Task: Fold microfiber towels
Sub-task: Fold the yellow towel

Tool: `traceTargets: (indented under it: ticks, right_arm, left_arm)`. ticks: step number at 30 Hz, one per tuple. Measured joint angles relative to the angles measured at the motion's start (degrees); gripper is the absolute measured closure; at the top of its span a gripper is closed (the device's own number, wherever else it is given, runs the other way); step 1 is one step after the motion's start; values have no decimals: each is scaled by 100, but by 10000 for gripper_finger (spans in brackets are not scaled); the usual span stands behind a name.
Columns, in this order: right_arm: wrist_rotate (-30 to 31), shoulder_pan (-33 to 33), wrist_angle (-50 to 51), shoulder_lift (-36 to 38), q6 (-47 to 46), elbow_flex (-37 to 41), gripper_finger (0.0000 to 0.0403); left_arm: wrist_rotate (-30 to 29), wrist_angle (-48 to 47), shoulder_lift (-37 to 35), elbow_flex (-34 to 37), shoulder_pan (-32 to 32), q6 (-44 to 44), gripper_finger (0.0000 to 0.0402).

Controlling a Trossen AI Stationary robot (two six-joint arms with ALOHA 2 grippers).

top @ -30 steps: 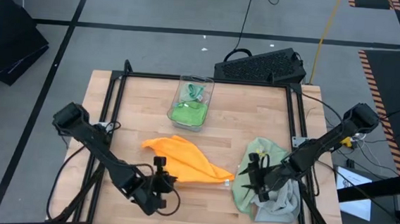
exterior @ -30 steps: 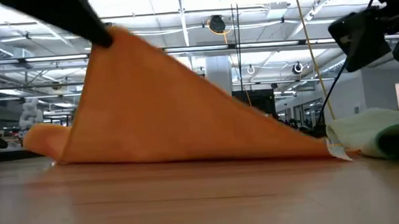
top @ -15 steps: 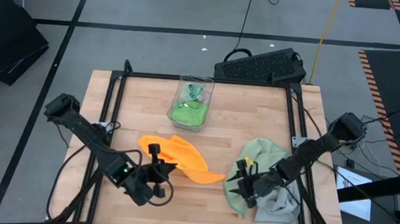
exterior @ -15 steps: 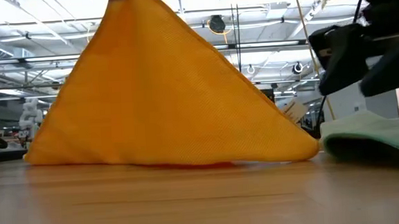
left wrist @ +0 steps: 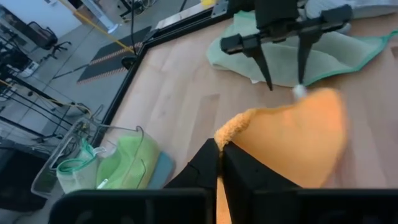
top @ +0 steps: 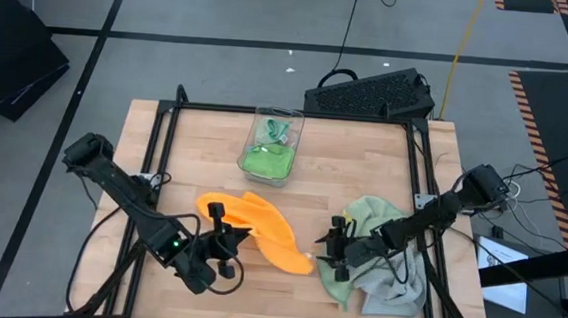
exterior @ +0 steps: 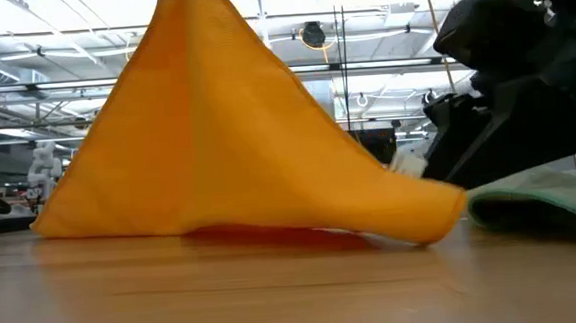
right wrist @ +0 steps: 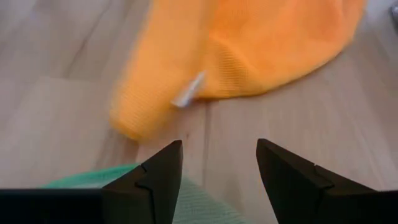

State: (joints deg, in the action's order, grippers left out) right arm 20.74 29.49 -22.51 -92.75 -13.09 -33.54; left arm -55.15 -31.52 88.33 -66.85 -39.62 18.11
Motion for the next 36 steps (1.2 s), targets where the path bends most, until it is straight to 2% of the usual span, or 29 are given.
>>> traceTargets:
  ticks: [7,13,16,18,24,29,36]
  right_arm:
    - [-1063,-96,-878,-316,-228,-2,206]
    - [-1229,19,-1238,-378,-382,-2,206]
    - [-1490,138,-1242,-380,-431,-2,206]
    - [-1430,224,-1197,-380,-496,-2,204]
    - [-303,413,-1067,-380,-422,-2,160]
    - [-119,427,-1066,-380,-419,-2,131]
    - [181,262,-1158,-380,-628,-2,134]
  left_arm:
    - [-46,13,0,0,22,6,393]
    - [-69,3,0,0,116,104,396]
    - [-362,1,0,0,183,91,394]
    - [-539,4,0,0,255,107,389]
    - [-632,4,0,0,476,211,396]
    - [-684,11,0,0,600,306,386]
    - [-656,108,0,0,623,278,395]
